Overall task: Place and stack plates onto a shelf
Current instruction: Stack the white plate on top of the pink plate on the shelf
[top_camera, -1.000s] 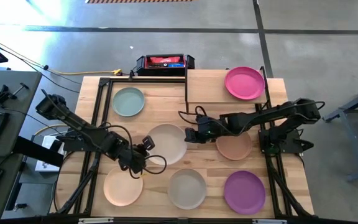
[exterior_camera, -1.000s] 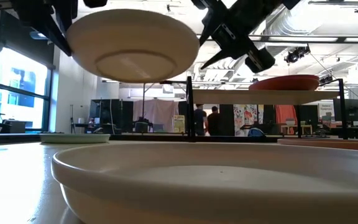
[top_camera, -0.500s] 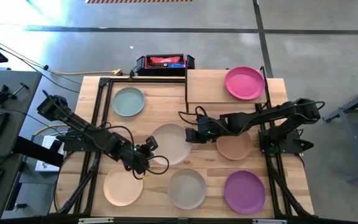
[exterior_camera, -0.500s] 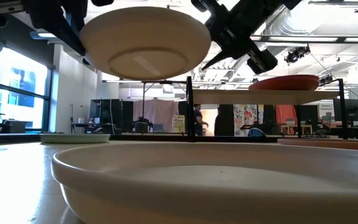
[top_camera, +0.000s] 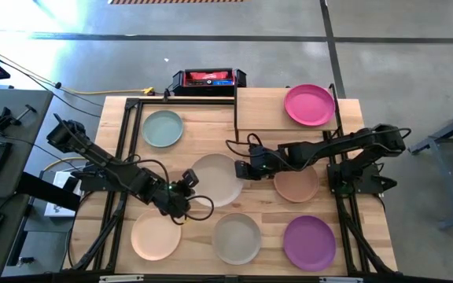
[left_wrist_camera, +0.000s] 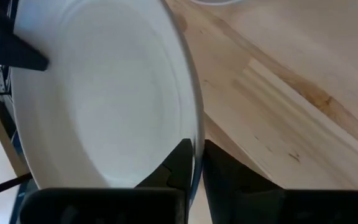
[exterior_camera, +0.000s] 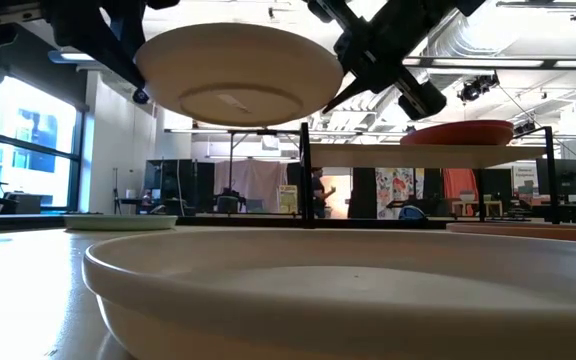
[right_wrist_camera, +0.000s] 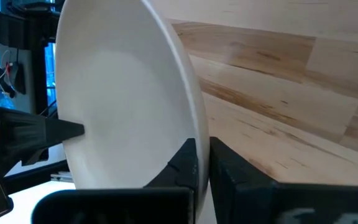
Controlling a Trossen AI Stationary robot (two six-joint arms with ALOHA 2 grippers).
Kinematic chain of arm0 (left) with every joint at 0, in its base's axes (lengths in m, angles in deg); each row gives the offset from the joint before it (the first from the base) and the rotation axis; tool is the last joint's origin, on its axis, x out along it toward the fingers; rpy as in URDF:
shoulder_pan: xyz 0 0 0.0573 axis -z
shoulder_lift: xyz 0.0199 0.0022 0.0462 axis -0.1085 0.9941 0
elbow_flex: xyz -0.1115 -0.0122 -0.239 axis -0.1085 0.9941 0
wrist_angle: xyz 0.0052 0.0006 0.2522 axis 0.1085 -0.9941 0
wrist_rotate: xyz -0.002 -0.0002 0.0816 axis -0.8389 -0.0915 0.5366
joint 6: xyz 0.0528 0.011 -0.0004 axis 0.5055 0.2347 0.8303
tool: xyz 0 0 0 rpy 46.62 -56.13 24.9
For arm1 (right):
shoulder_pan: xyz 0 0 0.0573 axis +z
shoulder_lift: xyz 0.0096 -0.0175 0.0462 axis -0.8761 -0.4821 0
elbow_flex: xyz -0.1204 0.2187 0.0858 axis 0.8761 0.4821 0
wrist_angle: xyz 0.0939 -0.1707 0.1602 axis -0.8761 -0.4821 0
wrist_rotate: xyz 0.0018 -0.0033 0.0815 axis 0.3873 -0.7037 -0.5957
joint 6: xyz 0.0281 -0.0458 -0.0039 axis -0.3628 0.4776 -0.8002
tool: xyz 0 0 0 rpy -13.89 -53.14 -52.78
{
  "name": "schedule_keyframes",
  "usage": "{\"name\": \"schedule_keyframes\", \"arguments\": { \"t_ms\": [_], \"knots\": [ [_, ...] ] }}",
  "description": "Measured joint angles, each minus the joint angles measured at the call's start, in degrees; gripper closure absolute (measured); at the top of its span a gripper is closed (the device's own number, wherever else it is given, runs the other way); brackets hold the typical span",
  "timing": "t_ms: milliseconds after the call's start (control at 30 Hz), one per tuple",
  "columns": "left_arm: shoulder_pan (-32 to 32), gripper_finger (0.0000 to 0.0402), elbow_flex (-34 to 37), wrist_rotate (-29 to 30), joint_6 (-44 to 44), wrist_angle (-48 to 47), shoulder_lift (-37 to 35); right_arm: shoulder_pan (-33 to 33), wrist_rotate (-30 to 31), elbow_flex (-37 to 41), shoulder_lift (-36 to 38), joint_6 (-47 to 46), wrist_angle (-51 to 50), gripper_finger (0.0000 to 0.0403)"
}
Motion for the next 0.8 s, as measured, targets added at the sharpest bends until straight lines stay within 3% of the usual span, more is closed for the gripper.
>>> {"name": "schedule_keyframes", "arguments": {
  "t_ms": [433, 800],
  "knots": [
    [-0.56, 0.0371, 0.02, -2.19, -5.35, 0.15, -0.04, 0.04, -0.23, 0.0, 0.0, -0.61, 0.3, 0.0402],
    [-3.76, 0.0283, 0.02, -6.1, -12.12, 0.09, -0.09, 0.09, 0.0, 0.0, 0.0, 0.04, 0.34, 0.0403]
  ]
}}
